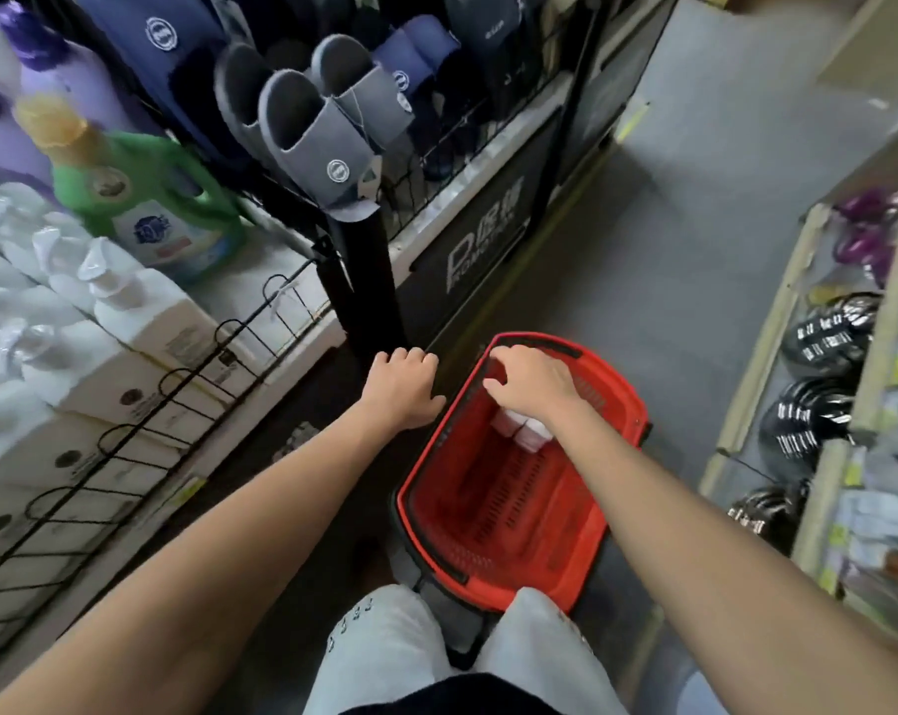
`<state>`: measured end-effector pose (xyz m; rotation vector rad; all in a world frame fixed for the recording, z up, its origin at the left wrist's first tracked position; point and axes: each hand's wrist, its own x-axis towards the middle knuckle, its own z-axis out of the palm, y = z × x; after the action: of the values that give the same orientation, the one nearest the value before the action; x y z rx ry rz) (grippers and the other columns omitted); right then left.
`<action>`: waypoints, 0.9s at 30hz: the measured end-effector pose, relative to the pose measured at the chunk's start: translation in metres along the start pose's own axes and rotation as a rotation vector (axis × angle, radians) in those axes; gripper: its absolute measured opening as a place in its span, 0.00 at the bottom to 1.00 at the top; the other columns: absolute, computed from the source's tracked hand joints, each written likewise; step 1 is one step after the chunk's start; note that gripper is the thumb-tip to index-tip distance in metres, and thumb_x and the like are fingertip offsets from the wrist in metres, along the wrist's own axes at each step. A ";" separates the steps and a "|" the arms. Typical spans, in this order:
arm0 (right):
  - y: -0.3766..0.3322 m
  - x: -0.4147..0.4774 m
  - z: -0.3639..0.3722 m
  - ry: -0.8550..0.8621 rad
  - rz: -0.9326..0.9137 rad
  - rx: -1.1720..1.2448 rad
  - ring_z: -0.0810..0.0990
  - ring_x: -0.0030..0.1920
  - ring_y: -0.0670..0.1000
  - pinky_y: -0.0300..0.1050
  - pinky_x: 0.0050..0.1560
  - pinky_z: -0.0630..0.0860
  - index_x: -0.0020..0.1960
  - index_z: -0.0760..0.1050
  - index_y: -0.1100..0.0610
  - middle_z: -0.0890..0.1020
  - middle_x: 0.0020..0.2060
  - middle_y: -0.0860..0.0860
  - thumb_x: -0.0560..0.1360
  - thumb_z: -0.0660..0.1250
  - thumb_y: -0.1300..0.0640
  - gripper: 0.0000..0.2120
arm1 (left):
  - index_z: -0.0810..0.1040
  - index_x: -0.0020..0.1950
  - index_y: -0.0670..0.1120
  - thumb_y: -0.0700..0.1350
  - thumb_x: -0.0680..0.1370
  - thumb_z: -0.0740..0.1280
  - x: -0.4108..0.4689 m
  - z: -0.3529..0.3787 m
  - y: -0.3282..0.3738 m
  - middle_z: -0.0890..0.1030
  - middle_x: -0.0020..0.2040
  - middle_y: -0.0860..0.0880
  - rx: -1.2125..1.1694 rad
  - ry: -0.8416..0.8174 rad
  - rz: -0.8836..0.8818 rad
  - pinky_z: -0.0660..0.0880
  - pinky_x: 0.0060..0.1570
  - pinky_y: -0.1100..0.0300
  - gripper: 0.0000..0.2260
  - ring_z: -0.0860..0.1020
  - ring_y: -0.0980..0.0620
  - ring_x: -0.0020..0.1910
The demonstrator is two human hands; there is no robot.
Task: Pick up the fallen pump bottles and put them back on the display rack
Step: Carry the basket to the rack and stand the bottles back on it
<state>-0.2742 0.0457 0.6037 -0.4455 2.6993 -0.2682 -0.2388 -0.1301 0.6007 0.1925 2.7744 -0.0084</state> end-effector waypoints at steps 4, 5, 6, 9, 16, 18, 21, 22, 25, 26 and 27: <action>0.074 -0.014 0.030 -0.032 0.195 0.064 0.77 0.59 0.60 0.51 0.52 0.73 0.60 0.74 0.56 0.79 0.57 0.57 0.76 0.60 0.51 0.16 | 0.69 0.68 0.44 0.56 0.77 0.62 0.033 0.032 0.061 0.74 0.65 0.44 -0.031 -0.118 0.061 0.68 0.61 0.50 0.24 0.72 0.42 0.65; 0.091 -0.016 0.040 -0.040 0.228 0.074 0.78 0.59 0.60 0.51 0.52 0.74 0.60 0.74 0.56 0.79 0.57 0.57 0.76 0.60 0.52 0.15 | 0.69 0.68 0.44 0.56 0.77 0.62 0.042 0.041 0.074 0.74 0.65 0.44 -0.029 -0.142 0.071 0.68 0.61 0.49 0.24 0.72 0.42 0.65; 0.107 -0.018 0.050 -0.048 0.255 0.085 0.77 0.59 0.60 0.51 0.53 0.74 0.60 0.74 0.57 0.79 0.58 0.58 0.76 0.60 0.52 0.16 | 0.68 0.69 0.44 0.56 0.77 0.63 0.052 0.050 0.087 0.73 0.65 0.44 -0.022 -0.168 0.083 0.68 0.61 0.49 0.25 0.71 0.42 0.66; 0.148 -0.016 0.085 -0.089 0.303 0.109 0.77 0.59 0.61 0.51 0.55 0.73 0.62 0.74 0.57 0.79 0.59 0.57 0.75 0.61 0.52 0.18 | 0.67 0.70 0.44 0.56 0.77 0.63 0.079 0.080 0.121 0.72 0.67 0.44 0.024 -0.247 0.119 0.66 0.64 0.48 0.26 0.70 0.42 0.67; 0.204 0.016 0.159 -0.173 0.340 0.123 0.77 0.58 0.61 0.51 0.54 0.73 0.61 0.73 0.58 0.79 0.55 0.58 0.74 0.62 0.51 0.18 | 0.68 0.68 0.43 0.54 0.77 0.63 0.151 0.149 0.174 0.73 0.66 0.44 0.057 -0.317 0.149 0.64 0.65 0.48 0.24 0.70 0.42 0.67; 0.216 0.032 0.185 -0.184 0.384 0.145 0.77 0.59 0.60 0.51 0.54 0.73 0.60 0.73 0.58 0.79 0.56 0.58 0.75 0.62 0.50 0.17 | 0.69 0.67 0.43 0.54 0.76 0.63 0.174 0.176 0.177 0.74 0.65 0.44 0.011 -0.315 0.127 0.65 0.64 0.48 0.23 0.71 0.42 0.66; 0.229 0.061 0.233 -0.200 0.471 0.189 0.76 0.61 0.59 0.50 0.55 0.73 0.61 0.72 0.57 0.78 0.58 0.56 0.75 0.61 0.49 0.18 | 0.68 0.68 0.44 0.54 0.76 0.63 0.213 0.229 0.170 0.74 0.64 0.44 -0.066 -0.320 0.107 0.67 0.62 0.49 0.23 0.71 0.42 0.65; 0.233 0.072 0.250 -0.195 0.507 0.200 0.75 0.61 0.59 0.50 0.54 0.73 0.62 0.72 0.57 0.78 0.58 0.56 0.75 0.62 0.49 0.18 | 0.68 0.68 0.44 0.54 0.76 0.63 0.226 0.249 0.166 0.74 0.64 0.44 -0.100 -0.328 0.092 0.67 0.62 0.49 0.24 0.71 0.42 0.65; 0.244 0.108 0.306 -0.165 0.634 0.270 0.74 0.63 0.58 0.50 0.57 0.71 0.68 0.68 0.56 0.76 0.61 0.56 0.75 0.63 0.48 0.23 | 0.65 0.70 0.43 0.56 0.76 0.65 0.268 0.310 0.150 0.71 0.66 0.43 -0.211 -0.339 0.023 0.68 0.61 0.48 0.28 0.70 0.42 0.66; 0.249 0.121 0.326 -0.145 0.674 0.300 0.73 0.64 0.58 0.50 0.58 0.71 0.69 0.67 0.56 0.75 0.62 0.56 0.75 0.63 0.47 0.25 | 0.62 0.72 0.43 0.56 0.76 0.66 0.284 0.330 0.145 0.70 0.67 0.43 -0.234 -0.335 0.017 0.69 0.61 0.48 0.30 0.70 0.42 0.66; 0.255 0.133 0.345 -0.118 0.708 0.330 0.73 0.65 0.58 0.51 0.59 0.71 0.70 0.66 0.56 0.74 0.63 0.56 0.75 0.63 0.47 0.26 | 0.60 0.73 0.43 0.56 0.76 0.67 0.298 0.348 0.141 0.69 0.68 0.43 -0.259 -0.321 0.019 0.70 0.60 0.48 0.32 0.70 0.42 0.67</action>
<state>-0.3185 0.1950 0.1828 0.5627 2.4418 -0.4433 -0.3737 0.0385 0.1725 0.1364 2.4243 0.2965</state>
